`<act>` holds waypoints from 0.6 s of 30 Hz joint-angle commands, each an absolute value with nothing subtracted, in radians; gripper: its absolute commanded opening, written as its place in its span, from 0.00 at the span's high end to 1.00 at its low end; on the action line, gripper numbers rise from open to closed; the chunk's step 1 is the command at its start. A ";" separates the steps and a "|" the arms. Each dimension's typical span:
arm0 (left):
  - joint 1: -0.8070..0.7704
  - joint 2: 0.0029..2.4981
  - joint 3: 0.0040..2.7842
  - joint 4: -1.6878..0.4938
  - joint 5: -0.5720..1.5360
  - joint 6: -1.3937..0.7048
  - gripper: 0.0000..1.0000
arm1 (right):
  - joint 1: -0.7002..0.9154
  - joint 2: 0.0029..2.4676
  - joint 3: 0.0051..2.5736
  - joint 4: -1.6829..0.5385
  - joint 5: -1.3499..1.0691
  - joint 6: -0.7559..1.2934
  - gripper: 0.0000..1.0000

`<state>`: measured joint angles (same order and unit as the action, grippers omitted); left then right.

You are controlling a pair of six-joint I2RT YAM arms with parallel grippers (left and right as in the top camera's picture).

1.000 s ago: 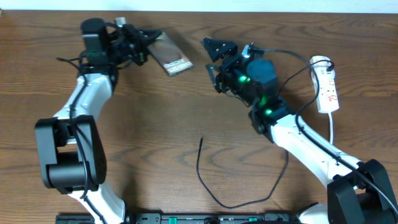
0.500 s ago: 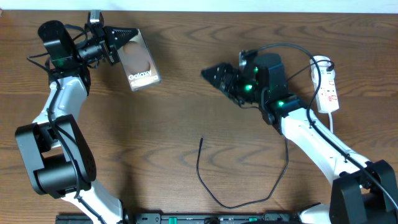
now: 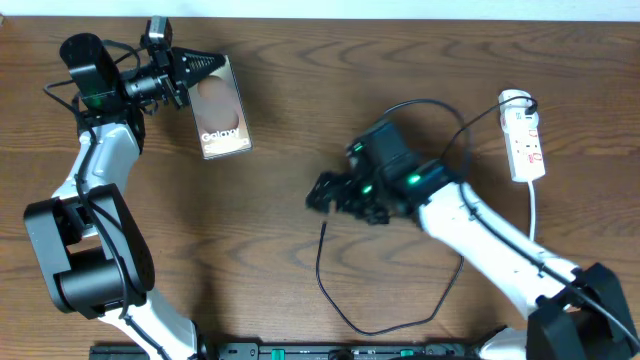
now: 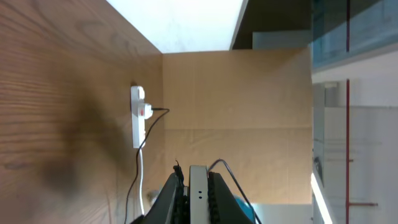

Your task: Plug charger to phone and switch on socket

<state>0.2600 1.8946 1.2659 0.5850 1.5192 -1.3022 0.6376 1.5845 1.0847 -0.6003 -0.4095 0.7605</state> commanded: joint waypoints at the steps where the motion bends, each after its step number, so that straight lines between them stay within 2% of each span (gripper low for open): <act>1: 0.265 1.879 1.284 0.593 1.571 -1.283 0.93 | 0.733 1.574 1.097 -0.595 -0.292 0.736 0.01; 6: 0.266 1.879 1.284 0.593 1.571 -1.283 0.93 | 0.829 1.574 1.097 -0.573 -0.268 0.746 0.01; 8: 0.268 1.879 1.284 0.593 1.571 -1.282 0.93 | 0.848 1.576 1.097 -0.604 -0.222 0.813 0.01; 13: 0.294 1.879 1.284 0.593 1.571 -1.272 0.93 | 0.860 1.607 1.097 -0.685 -0.152 0.919 0.01; 18: 0.331 1.879 1.284 0.592 1.571 -1.272 0.92 | 0.877 1.673 1.097 -0.662 -0.158 0.946 0.04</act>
<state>0.3080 1.8946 1.2659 0.5850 1.5436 -1.2781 0.8604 1.6344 1.0855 -0.6712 -0.1852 0.8974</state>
